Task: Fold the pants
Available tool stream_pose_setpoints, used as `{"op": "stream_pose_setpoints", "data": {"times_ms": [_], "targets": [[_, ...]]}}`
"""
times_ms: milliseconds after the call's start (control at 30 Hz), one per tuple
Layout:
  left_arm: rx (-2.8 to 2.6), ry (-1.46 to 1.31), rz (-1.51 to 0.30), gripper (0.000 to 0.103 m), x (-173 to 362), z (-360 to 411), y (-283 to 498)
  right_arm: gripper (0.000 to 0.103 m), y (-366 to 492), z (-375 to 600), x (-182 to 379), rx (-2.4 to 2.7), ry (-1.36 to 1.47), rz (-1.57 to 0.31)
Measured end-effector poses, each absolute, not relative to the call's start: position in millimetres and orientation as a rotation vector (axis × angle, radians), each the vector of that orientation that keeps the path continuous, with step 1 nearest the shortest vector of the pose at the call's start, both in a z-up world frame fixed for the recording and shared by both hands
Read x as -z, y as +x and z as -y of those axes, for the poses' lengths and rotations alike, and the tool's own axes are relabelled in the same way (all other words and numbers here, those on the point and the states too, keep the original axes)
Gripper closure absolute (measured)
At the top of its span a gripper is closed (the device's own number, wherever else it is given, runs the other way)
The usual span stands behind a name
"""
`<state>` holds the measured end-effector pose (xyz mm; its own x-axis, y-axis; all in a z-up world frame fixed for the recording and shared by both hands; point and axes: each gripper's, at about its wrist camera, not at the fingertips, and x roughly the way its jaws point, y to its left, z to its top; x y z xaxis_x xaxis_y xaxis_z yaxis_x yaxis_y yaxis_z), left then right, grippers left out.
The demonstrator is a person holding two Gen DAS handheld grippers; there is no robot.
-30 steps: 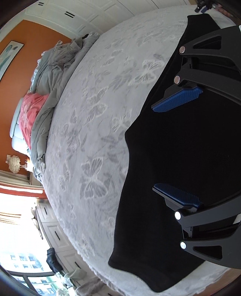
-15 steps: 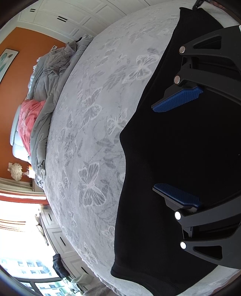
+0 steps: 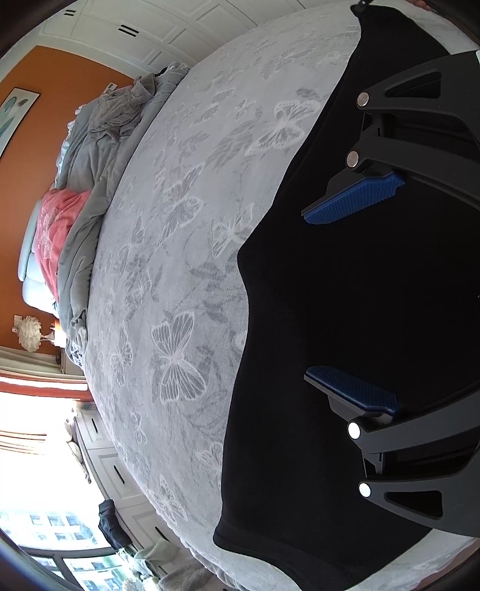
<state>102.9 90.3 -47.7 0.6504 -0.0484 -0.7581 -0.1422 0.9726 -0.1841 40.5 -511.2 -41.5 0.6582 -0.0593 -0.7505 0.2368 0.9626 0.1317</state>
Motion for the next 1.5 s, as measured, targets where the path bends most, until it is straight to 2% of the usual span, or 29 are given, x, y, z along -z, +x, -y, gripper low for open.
{"op": "stream_pose_setpoints", "data": {"times_ms": [67,133,200,300,467,600,767,833,967,1267,1400,1500], "targets": [[-0.055,-0.228,-0.864,0.027,48.4,-88.7,105.5,0.095,43.2,534.9,59.0,0.217,0.256,-0.893],[-0.049,-0.208,-0.868,0.027,50.3,-83.8,109.2,0.087,47.8,543.1,94.9,0.218,0.273,-1.006],[-0.049,-0.178,-0.874,0.027,52.6,-78.2,111.2,0.079,36.2,540.8,79.1,0.251,0.313,-0.912],[-0.057,-0.162,-0.868,0.026,52.2,-77.6,108.7,0.079,20.7,510.6,30.4,0.223,0.291,-0.758],[-0.129,-0.200,-0.851,0.027,41.0,-97.8,110.2,0.079,52.2,352.2,1.0,-0.270,0.214,-0.824],[-0.229,-0.196,-0.783,0.026,18.8,-128.4,98.9,0.091,95.2,188.8,27.7,-0.622,0.122,-0.968],[-0.312,-0.167,-0.757,0.026,8.0,-154.1,90.1,0.092,156.6,42.3,73.9,-0.710,-0.045,-1.069],[-0.284,-0.186,-0.764,0.026,7.9,-157.9,91.4,0.103,187.2,16.3,93.6,-0.643,-0.101,-1.065],[-0.203,-0.194,-0.787,0.026,11.7,-148.7,98.6,0.103,229.7,10.8,99.0,-0.593,0.012,-1.076],[-0.149,-0.229,-0.819,0.022,15.2,-143.8,87.2,0.099,140.0,47.9,35.1,-0.635,0.002,-0.947],[-0.122,-0.337,-0.886,0.022,27.4,-153.0,88.2,0.097,141.5,90.3,74.3,-0.400,-0.111,-1.072],[-0.116,-0.341,-0.885,0.022,29.8,-152.2,85.5,0.097,126.2,166.2,47.4,-0.314,0.048,-1.007]]}}
